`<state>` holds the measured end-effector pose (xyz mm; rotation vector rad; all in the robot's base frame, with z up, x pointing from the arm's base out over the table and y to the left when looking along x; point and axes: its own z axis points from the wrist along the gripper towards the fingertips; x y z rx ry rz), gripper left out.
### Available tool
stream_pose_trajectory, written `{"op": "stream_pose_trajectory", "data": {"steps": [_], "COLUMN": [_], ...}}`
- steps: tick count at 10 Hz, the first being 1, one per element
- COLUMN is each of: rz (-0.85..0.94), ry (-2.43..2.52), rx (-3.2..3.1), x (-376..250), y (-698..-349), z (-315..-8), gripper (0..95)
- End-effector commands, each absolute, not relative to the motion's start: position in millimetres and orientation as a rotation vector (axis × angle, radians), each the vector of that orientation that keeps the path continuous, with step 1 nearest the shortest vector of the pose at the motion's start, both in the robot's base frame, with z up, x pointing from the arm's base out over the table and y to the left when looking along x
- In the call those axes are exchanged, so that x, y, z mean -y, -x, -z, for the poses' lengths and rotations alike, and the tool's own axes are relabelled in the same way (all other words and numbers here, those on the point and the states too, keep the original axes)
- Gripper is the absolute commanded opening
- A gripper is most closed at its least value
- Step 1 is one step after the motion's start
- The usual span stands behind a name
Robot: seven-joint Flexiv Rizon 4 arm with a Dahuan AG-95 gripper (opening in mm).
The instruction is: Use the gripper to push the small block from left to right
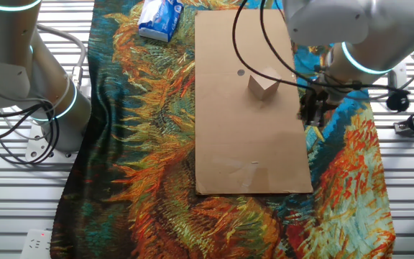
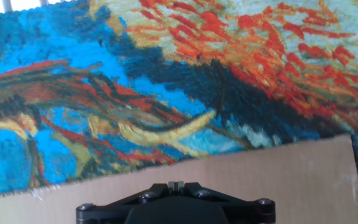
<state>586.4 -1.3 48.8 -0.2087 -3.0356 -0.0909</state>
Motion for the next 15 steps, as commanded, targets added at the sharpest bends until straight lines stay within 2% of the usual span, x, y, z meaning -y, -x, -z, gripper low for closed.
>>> {"op": "stream_pose_trajectory", "data": {"steps": [1,4,7,12,15], "rz": [0.119,0.114,0.097,0.094,0.102], "ry": [0.211,0.219,0.229,0.234,0.228], "rx": [3.037,3.002,3.003,3.04,3.048], "x": [1.8,-1.7,-10.9,-11.8,-10.4], "y": [-562.4,-519.2,-480.5,-482.5,-495.8], "z": [-51.4,-65.0,-60.7,-48.0,-48.5], "gripper": [0.0,0.0,0.0,0.0,0.0]}}
